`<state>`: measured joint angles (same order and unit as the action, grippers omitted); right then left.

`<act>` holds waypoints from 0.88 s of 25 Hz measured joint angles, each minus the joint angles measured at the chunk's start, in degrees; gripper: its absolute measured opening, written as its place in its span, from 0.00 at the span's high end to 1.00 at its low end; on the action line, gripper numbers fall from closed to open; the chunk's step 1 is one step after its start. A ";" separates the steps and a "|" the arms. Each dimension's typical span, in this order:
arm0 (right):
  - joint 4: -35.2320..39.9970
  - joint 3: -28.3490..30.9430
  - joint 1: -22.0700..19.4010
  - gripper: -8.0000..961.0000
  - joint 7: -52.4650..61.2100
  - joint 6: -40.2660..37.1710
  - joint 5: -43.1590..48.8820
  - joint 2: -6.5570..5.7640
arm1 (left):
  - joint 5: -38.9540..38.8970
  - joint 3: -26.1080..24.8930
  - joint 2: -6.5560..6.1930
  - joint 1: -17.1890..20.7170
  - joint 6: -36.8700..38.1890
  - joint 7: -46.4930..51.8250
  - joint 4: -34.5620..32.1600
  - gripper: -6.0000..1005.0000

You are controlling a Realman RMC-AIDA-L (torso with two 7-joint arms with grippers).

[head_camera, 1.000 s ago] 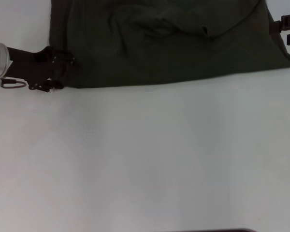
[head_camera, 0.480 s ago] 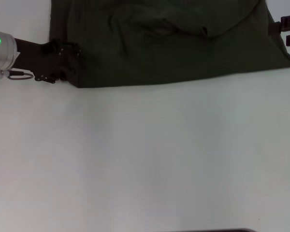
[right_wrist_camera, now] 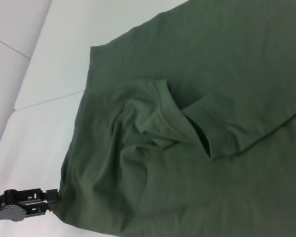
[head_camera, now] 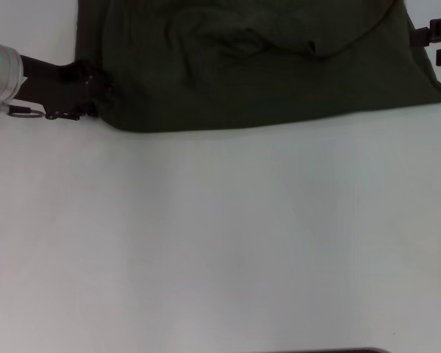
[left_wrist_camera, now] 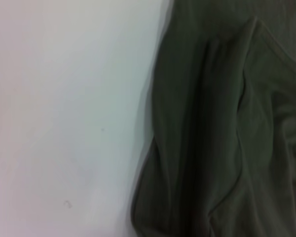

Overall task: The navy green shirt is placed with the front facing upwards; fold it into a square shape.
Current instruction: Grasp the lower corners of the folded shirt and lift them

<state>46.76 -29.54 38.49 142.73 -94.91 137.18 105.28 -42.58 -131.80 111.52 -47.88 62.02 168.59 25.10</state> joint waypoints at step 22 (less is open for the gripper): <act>0.00 -0.40 0.22 0.02 0.09 -0.81 -0.07 -0.42 | 1.25 -0.31 -0.07 1.06 3.36 -0.53 0.81 0.95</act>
<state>46.76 -29.94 38.71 142.82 -95.71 137.11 104.86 -41.33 -132.11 111.45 -46.82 65.38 168.06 25.91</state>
